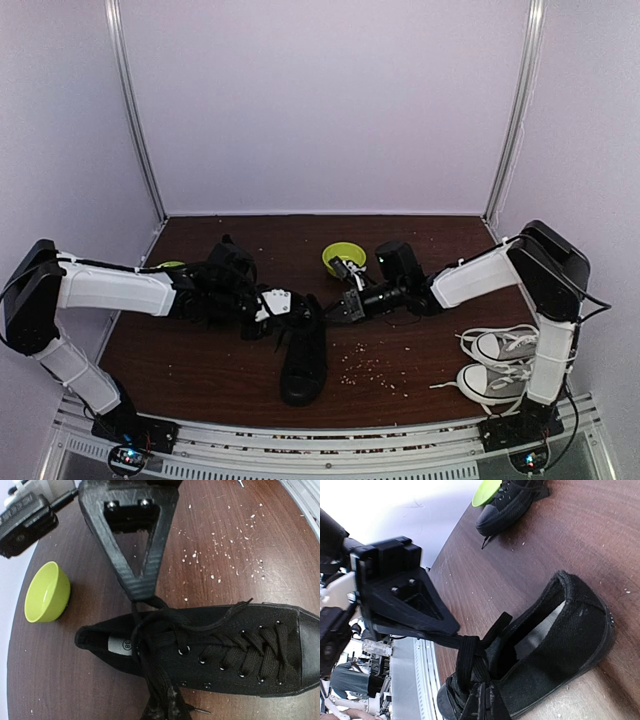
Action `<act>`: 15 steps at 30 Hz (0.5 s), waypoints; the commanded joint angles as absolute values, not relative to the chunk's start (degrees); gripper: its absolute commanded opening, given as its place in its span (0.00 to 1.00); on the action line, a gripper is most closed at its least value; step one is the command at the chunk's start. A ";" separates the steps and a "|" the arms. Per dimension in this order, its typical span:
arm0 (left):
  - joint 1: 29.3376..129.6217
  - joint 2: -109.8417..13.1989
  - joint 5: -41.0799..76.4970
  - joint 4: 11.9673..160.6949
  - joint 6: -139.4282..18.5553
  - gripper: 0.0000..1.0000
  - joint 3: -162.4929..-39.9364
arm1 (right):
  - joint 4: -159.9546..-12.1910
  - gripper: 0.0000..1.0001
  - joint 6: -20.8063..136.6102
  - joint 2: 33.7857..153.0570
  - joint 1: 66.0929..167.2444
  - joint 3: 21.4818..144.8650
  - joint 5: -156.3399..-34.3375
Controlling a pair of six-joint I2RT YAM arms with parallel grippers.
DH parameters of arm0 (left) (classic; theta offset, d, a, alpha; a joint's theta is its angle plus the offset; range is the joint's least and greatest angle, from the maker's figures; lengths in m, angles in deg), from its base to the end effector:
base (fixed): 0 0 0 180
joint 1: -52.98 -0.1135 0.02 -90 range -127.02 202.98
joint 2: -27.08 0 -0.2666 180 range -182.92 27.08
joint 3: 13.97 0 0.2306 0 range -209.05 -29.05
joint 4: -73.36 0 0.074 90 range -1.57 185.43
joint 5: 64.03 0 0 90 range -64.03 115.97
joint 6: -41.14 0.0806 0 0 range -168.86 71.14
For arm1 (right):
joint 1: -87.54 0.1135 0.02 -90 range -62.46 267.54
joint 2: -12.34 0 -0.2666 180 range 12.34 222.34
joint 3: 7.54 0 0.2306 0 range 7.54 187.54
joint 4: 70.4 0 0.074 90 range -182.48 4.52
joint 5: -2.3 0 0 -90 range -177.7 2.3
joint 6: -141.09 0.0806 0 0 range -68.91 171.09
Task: Tie the shoes
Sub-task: Tie the loops with the shoelace on the shoe.
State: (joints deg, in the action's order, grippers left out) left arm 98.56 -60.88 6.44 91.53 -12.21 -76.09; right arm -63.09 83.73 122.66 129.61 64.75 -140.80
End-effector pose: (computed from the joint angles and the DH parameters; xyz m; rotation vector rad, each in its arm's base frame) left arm 0.2089 -0.2516 0.1752 1.6573 1.6405 -0.4759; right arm 0.2533 0.3155 0.1589 -0.8324 2.2163 1.6907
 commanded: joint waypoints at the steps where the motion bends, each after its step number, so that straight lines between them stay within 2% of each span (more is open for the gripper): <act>1: 98.34 -59.58 7.22 90.10 -14.35 0.00 -74.09 | -65.96 0.00 81.27 118.43 129.29 62.77 -137.00; 15: 98.07 -61.02 7.85 95.42 -17.55 0.00 -73.85 | -70.64 0.00 78.89 115.06 129.16 58.56 -134.28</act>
State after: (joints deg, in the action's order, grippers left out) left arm 98.43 -60.66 7.86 94.33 -15.97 -73.58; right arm -69.27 80.30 117.75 129.50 59.92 -136.08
